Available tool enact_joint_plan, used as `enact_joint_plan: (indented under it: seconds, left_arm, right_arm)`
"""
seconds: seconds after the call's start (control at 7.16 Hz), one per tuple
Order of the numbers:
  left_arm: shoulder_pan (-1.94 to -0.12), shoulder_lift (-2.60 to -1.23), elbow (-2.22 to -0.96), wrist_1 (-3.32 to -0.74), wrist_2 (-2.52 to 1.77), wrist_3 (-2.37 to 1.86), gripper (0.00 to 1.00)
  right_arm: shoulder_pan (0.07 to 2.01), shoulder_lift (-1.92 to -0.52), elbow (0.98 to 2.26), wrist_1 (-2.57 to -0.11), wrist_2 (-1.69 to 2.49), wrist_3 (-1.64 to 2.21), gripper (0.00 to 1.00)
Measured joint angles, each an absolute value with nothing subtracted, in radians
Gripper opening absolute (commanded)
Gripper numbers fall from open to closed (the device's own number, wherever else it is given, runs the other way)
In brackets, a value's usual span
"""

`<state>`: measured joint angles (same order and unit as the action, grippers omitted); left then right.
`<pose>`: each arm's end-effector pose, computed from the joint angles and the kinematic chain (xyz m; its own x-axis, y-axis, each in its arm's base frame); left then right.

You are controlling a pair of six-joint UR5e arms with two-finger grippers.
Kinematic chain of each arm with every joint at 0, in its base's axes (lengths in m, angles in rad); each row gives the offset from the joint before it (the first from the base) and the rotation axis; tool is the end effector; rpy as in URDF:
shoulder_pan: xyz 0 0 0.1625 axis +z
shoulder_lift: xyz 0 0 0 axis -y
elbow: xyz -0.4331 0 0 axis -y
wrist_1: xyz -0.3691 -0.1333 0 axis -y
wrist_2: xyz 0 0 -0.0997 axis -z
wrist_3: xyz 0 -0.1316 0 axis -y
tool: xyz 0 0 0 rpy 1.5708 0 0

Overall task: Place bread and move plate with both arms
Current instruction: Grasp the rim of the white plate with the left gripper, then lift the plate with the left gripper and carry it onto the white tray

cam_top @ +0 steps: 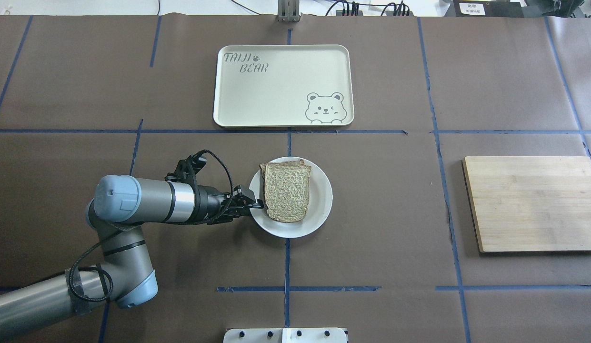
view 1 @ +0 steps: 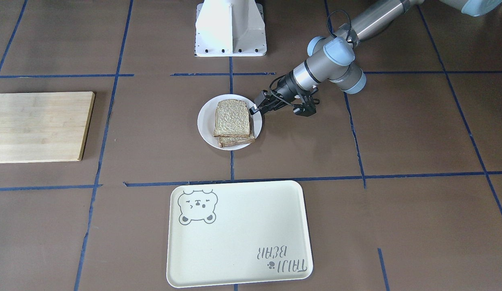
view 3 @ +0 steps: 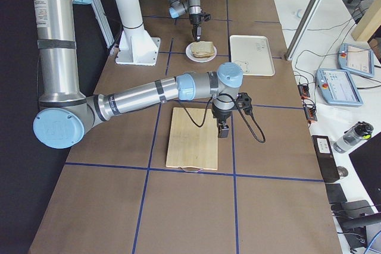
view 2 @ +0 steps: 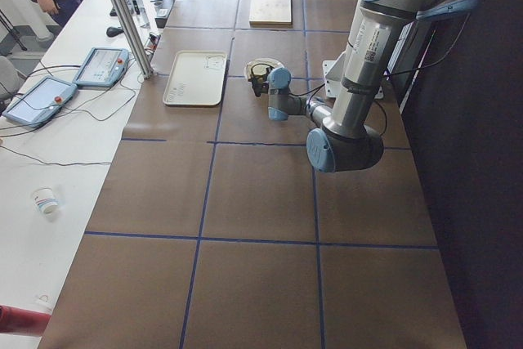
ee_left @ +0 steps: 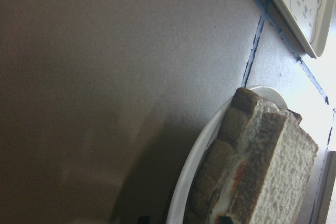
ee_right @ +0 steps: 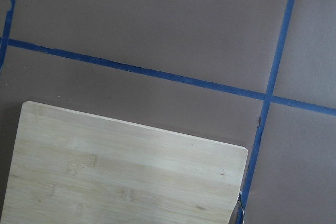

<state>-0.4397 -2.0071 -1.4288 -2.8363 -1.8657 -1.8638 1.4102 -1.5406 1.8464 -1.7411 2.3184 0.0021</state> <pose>0.5597 -0.3683 0.3496 -0.0322 -0.2903 -0.9564 0.1410 0.9460 -0.2919 -0.0330 -0.4777 0.5664 0.7095 -0.2059 0.6739 0.1569 0.9785 0.1337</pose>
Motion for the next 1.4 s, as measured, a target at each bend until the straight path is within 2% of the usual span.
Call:
enact_joint_plan:
  seconds: [0.42,0.56,0.84,0.98,1.4]
  left_arm:
    - [-0.432,-2.021,-1.415,-2.836,-1.865,-1.863,0.45]
    - [-0.431,-2.029,-1.409,-2.836,-1.865,-1.863,0.39]
    - [-0.431,-2.033,-1.403,-2.836,-1.866,-1.864,0.08]
    - [-0.431,-2.033,-1.403,-2.836,-1.866,-1.864,0.02]
    - [-0.445,-2.033,-1.442,-2.84,-1.869,-1.871,0.0]
  right_arm:
    - [1.414,-1.542,1.845,-1.742,2.318,0.002,1.0]
    - [1.415,-1.545,1.845,-1.742,2.318,0.001,1.0]
    - [1.417,-1.552,1.846,-1.742,2.319,0.0,1.0]
    - [1.417,-1.553,1.847,-1.742,2.319,0.0,1.0]
    - [1.422,-1.554,1.847,-1.741,2.319,-0.001,1.0]
